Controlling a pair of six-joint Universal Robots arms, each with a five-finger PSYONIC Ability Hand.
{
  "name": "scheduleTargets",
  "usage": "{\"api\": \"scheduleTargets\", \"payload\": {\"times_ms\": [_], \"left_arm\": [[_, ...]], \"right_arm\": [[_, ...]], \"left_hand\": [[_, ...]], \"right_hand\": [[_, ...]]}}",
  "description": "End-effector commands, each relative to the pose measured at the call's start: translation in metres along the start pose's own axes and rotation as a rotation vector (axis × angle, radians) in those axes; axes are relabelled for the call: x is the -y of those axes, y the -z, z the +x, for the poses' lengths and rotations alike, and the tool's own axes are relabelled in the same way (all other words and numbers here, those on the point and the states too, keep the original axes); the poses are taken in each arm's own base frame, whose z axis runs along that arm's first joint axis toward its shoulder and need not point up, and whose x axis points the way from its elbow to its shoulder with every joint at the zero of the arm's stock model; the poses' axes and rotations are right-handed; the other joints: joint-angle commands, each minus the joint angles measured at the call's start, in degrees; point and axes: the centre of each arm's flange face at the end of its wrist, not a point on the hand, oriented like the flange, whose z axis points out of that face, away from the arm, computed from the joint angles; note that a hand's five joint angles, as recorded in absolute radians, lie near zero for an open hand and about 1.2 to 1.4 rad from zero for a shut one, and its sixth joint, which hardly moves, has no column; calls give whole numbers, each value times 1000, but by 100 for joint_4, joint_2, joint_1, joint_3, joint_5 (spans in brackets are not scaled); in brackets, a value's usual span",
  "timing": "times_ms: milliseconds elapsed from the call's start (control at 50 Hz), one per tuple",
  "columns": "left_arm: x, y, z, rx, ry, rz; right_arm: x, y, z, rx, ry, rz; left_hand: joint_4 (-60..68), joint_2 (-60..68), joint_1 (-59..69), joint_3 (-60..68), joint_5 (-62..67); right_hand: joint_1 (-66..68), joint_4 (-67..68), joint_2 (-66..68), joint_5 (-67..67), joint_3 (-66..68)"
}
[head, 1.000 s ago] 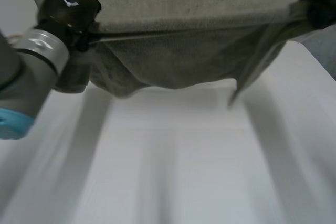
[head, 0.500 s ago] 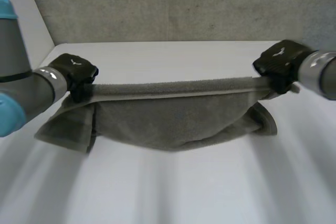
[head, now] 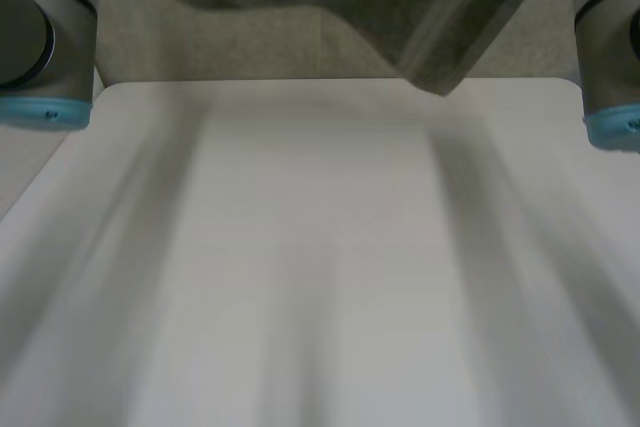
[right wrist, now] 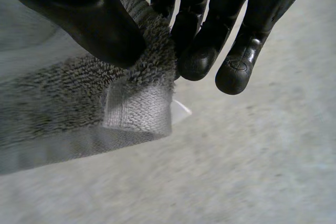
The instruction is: Fold the towel.
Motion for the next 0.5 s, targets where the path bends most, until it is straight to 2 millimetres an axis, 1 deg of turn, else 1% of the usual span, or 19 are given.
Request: {"api": "scheduleTargets", "payload": {"times_ms": [20, 60, 80, 100, 120, 160, 180, 220, 240, 260, 280, 320, 340, 380, 460, 480, 500], "left_arm": [[-48, 52, 29, -209, 18, -282], [-70, 83, 46, -307, 9, -382], [-70, 83, 46, -308, 9, -382], [-80, 97, 53, -347, -4, -425], [-80, 97, 53, -347, -4, -426], [-100, 127, 66, -423, -47, -507], [-100, 127, 66, -423, -47, -507], [-121, 155, 80, -503, -96, -582], [-122, 155, 80, -503, -96, -582], [-131, 167, 86, -540, -120, -614], [-131, 167, 86, -541, -121, -614], [-145, 187, 96, -604, -167, -662], [-145, 187, 96, -604, -167, -662], [-151, 198, 100, -651, -218, -682], [-150, 204, 100, -687, -247, -697], [-148, 207, 99, -706, -250, -710], [-148, 207, 99, -707, -250, -710]], "right_arm": [[-33, 39, -33, 324, 10, -216], [-50, 65, -53, 489, -8, -293], [-50, 65, -53, 490, -8, -293], [-61, 77, -63, 548, -16, -335], [-61, 77, -63, 549, -16, -335], [-89, 99, -83, 643, -25, -432], [-89, 99, -83, 644, -25, -433], [-115, 124, -102, 736, -25, -548], [-115, 124, -102, 737, -24, -549], [-124, 136, -108, 779, -24, -604], [-124, 136, -108, 779, -24, -605], [-138, 149, -112, 820, -29, -699], [-138, 149, -112, 820, -29, -700], [-148, 151, -109, 809, -36, -745], [-149, 148, -102, 779, -36, -760], [-149, 146, -98, 762, -36, -763], [-149, 146, -98, 762, -36, -763]], "left_hand": [[-690, -697, -142, -859, -1533], [-690, -697, -142, -859, -1533], [-690, -697, -142, -859, -1533], [-690, -697, -142, -859, -1533], [-690, -697, -142, -859, -1533], [-690, -697, -142, -859, -1533], [-690, -697, -142, -859, -1533], [-690, -697, -142, -859, -1533], [-690, -697, -142, -859, -1533], [-690, -697, -142, -859, -1533], [-690, -697, -142, -859, -1533], [-690, -697, -142, -859, -1533], [-690, -697, -142, -859, -1533], [-690, -697, -142, -859, -1533], [-690, -697, -142, -859, -1533], [-954, -962, -406, -1124, -1797], [-957, -964, -409, -1126, -1799]], "right_hand": [[412, 300, 342, 277, 282], [412, 300, 342, 277, 282], [412, 300, 342, 277, 282], [412, 300, 342, 277, 282], [412, 300, 342, 277, 282], [412, 300, 342, 277, 282], [412, 300, 342, 277, 282], [412, 300, 342, 277, 282], [412, 300, 342, 277, 282], [412, 300, 342, 277, 282], [412, 300, 342, 277, 282], [412, 300, 342, 277, 282], [412, 300, 342, 277, 282], [412, 300, 342, 277, 282], [412, 300, 342, 277, 282], [412, 300, 342, 277, 282], [412, 300, 342, 277, 282]]}}
